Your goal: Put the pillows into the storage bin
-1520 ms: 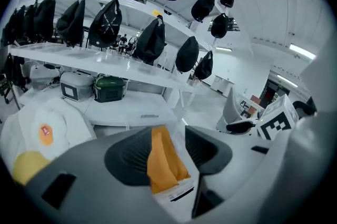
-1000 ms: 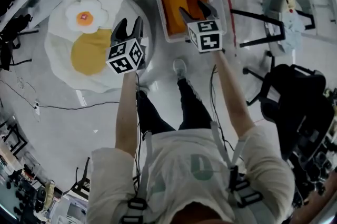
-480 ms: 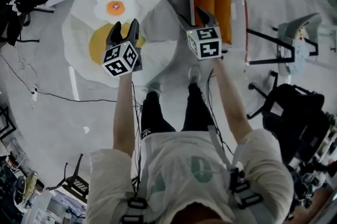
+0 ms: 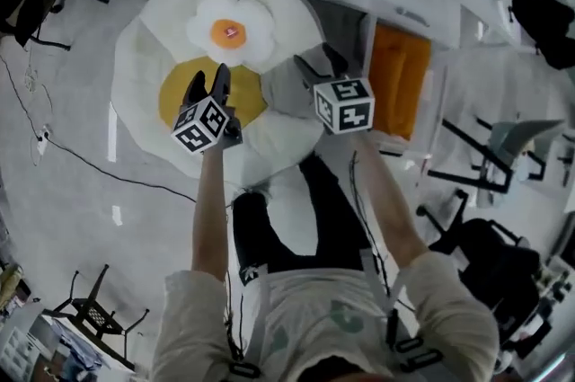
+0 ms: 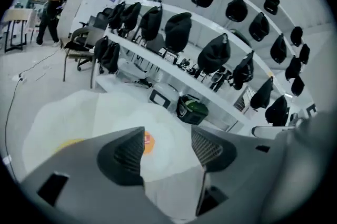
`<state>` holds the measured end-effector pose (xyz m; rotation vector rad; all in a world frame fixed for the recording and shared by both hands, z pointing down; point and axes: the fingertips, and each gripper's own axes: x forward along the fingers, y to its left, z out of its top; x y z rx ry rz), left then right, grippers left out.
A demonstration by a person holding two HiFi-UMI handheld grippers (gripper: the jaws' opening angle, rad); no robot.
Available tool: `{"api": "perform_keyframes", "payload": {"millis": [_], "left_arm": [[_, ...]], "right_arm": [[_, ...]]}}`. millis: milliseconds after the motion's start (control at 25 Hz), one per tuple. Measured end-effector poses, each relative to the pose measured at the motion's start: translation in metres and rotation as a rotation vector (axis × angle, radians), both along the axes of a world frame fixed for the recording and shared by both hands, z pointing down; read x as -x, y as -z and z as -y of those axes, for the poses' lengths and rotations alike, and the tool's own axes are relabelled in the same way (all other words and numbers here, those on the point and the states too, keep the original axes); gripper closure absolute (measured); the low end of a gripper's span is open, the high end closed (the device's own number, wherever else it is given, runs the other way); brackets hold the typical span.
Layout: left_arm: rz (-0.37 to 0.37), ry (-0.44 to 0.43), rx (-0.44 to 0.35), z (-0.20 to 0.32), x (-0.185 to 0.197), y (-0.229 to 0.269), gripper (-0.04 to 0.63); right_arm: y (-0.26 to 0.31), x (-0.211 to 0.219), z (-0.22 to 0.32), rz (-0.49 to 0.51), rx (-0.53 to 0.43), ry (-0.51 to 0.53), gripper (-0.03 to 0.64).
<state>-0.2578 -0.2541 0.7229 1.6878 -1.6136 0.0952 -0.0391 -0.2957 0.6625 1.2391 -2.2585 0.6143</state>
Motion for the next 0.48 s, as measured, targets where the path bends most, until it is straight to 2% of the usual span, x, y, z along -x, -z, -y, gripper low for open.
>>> {"api": "perform_keyframes", "payload": {"millis": [120, 240, 480], "left_arm": [[-0.061, 0.098, 0.052, 0.012, 0.021, -0.071, 0.337], [-0.163, 0.189, 0.096, 0.012, 0.030, -0.134, 0.336], [-0.364, 0.313, 0.114, 0.037, 0.047, -0.260, 0.336]], "right_arm": [[-0.066, 0.028, 0.026, 0.009, 0.041, 0.062, 0.339], [-0.132, 0.046, 0.037, 0.028, 0.099, 0.106, 0.339], [-0.252, 0.073, 0.061, 0.109, 0.223, 0.053, 0.339]]}}
